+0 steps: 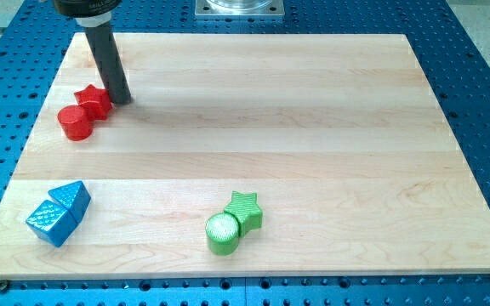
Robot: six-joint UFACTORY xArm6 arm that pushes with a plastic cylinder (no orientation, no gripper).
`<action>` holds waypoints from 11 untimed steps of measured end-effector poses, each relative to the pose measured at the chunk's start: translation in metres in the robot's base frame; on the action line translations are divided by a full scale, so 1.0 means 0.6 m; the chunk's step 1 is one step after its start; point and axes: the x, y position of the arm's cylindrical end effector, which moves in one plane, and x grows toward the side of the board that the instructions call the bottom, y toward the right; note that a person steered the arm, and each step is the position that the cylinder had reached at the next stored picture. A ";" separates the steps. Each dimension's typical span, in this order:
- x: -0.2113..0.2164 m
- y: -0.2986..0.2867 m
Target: Move the yellow blocks into red blocks
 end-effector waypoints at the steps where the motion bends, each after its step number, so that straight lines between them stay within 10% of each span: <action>1: -0.058 0.045; 3: -0.269 0.067; 11: -0.177 -0.065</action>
